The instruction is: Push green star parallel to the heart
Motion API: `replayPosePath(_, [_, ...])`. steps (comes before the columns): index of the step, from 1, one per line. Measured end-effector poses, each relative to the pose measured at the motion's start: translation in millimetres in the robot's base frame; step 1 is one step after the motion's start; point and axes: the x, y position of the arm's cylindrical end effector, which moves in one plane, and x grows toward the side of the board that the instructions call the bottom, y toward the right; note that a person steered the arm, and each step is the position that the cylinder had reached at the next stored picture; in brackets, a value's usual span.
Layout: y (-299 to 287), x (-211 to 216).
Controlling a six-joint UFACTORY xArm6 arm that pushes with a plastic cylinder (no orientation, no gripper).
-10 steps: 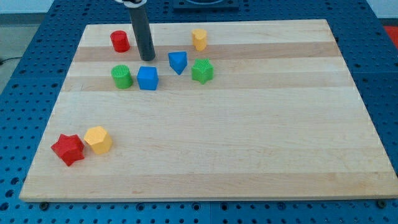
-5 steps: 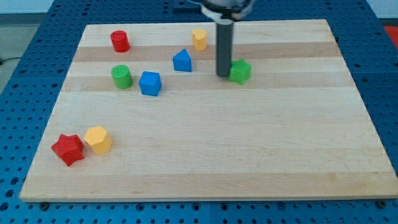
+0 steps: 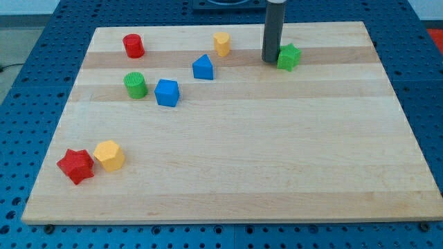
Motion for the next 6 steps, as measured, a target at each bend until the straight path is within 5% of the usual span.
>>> replayPosePath(2, [8.7,43.1])
replayPosePath(4, [91.9,-17.3])
replayPosePath(6, [98.1,30.8])
